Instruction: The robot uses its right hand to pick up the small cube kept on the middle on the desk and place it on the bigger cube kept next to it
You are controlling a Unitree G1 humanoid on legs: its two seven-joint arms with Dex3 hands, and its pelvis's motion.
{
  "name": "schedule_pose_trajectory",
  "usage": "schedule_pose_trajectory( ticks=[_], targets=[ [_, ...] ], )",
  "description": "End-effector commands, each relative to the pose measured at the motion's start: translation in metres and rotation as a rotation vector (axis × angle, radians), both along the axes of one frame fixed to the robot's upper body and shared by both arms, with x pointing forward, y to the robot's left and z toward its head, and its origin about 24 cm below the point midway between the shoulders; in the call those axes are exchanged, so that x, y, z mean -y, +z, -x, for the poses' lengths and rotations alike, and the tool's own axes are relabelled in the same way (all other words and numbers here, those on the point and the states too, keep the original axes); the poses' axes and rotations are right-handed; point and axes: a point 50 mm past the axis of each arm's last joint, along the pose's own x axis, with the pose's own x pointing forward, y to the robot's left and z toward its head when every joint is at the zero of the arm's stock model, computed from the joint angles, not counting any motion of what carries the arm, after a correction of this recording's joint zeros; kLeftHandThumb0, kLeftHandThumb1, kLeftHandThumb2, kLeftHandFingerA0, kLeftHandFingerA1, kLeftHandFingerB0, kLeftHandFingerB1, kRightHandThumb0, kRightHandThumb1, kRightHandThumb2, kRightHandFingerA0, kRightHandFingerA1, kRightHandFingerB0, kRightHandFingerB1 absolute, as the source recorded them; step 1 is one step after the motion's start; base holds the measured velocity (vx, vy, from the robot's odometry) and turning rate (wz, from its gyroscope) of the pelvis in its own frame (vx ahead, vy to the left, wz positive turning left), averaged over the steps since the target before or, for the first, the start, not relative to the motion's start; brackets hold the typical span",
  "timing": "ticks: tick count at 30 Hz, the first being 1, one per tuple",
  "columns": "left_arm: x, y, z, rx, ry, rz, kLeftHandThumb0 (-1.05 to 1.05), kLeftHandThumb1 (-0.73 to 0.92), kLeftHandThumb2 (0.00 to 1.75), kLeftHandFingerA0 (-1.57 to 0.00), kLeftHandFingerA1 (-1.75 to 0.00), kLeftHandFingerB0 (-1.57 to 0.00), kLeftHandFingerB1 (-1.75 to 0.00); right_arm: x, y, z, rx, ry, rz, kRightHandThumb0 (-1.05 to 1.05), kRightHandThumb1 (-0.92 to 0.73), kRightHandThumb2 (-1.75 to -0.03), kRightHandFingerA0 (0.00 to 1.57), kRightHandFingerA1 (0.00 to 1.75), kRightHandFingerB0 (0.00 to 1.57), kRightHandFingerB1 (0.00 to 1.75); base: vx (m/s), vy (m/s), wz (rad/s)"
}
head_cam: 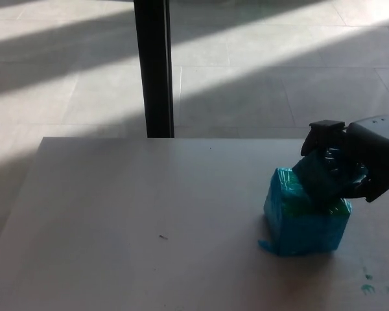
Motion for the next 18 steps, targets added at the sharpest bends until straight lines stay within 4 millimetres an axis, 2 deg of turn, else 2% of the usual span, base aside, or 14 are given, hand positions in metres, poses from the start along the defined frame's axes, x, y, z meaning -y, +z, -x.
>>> schedule_pose_trajectory(
  ticks=[1,2,3,6,7,8,11,12,13,14,15,16,17,18],
  targets=[
    [-0.006,0.009,-0.001,0.021,0.004,-0.017,-1.03,0.89,0.67,-0.41,-0.58,-0.37,-0.39,-0.003,-0.010,-0.002,-0.023,-0.009,0.044,-0.26,-0.72,-0.66,0.72,1.74,0.62,1.58,0.00,0.000,0.00],
    [-0.006,0.010,-0.001,0.022,0.002,-0.020,-1.03,0.89,0.67,-0.41,-0.58,-0.37,-0.39,-0.004,-0.012,-0.002,-0.021,-0.002,0.041,-0.26,-0.72,-0.65,0.72,1.74,0.62,1.59,0.00,0.000,0.00],
    [-0.007,0.010,-0.002,0.022,0.004,-0.024,-1.03,0.89,0.67,-0.42,-0.58,-0.38,-0.40,-0.008,-0.013,-0.003,-0.032,0.002,0.042,-0.19,-0.68,-0.65,0.86,1.75,0.62,1.54,0.00,0.000,0.00],
    [-0.007,0.012,-0.002,0.020,-0.001,-0.027,-1.02,0.90,0.67,-0.42,-0.55,-0.37,-0.38,-0.015,-0.014,-0.002,-0.042,0.016,0.039,-0.25,-0.67,-0.63,0.73,1.71,0.67,1.42,0.00,0.000,0.00],
    [-0.007,0.012,-0.002,0.019,-0.003,-0.029,-1.03,0.89,0.67,-0.42,-0.55,-0.37,-0.38,-0.017,-0.014,-0.001,-0.040,0.027,0.036,-0.23,-0.70,-0.64,0.84,1.69,0.65,1.43,0.00,0.000,0.00],
    [-0.007,0.012,-0.003,0.020,-0.005,-0.029,-1.02,0.89,0.69,-0.40,-0.55,-0.36,-0.39,-0.020,-0.014,0.000,-0.042,0.043,0.036,-0.30,-0.67,-0.62,0.76,1.65,0.77,1.03,0.00,0.000,0.00],
    [-0.007,0.012,-0.003,0.019,-0.007,-0.030,-1.03,0.89,0.66,-0.41,-0.55,-0.36,-0.38,-0.024,-0.012,0.002,-0.040,0.073,0.025,-0.31,-0.68,-0.63,0.77,1.64,0.76,1.09,0.00,0.000,0.00],
    [-0.007,0.012,-0.003,0.018,-0.007,-0.030,-1.03,0.89,0.67,-0.41,-0.54,-0.37,-0.38,-0.025,-0.011,0.003,-0.045,0.077,0.021,-0.28,-0.68,-0.70,0.79,1.59,0.80,1.01,0.00,0.000,0.00],
    [-0.008,0.013,-0.003,0.013,-0.018,-0.036,-1.04,0.90,0.67,-0.40,-0.53,-0.35,-0.37,-0.028,-0.009,0.004,-0.050,0.088,0.018,-0.31,-0.74,-0.69,0.79,1.49,0.65,0.62,0.00,0.000,0.00],
    [-0.008,0.012,-0.003,0.013,-0.008,-0.033,-1.03,0.89,0.67,-0.41,-0.53,-0.36,-0.38,-0.030,-0.007,0.006,-0.060,0.103,0.015,-0.35,-0.71,-0.62,0.82,1.20,0.48,0.44,0.00,0.000,0.00],
    [-0.008,0.012,-0.003,0.013,-0.006,-0.032,-1.03,0.89,0.67,-0.41,-0.53,-0.36,-0.38,-0.030,-0.007,0.006,-0.062,0.103,0.015,-0.35,-0.71,-0.62,0.82,1.20,0.48,0.44,0.00,0.000,0.00],
    [-0.008,0.012,-0.003,0.013,-0.007,-0.032,-1.03,0.89,0.67,-0.40,-0.54,-0.36,-0.38,-0.030,-0.006,0.007,-0.078,0.098,0.025,-0.46,-0.54,-0.84,0.70,0.84,0.23,0.47,0.00,0.000,0.00],
    [-0.008,0.012,-0.003,0.013,-0.007,-0.031,-1.02,0.90,0.67,-0.40,-0.54,-0.36,-0.38,-0.031,-0.004,0.007,-0.107,0.085,0.066,-0.45,-0.64,-0.59,0.51,0.62,0.14,0.30,0.00,0.000,0.00],
    [-0.008,0.012,-0.004,0.014,-0.005,-0.029,-1.02,0.90,0.67,-0.40,-0.54,-0.36,-0.38,-0.031,-0.003,0.008,-0.115,0.074,0.104,-0.45,-0.64,-0.59,0.51,0.62,0.14,0.30,0.00,0.000,0.00]
  ],
)
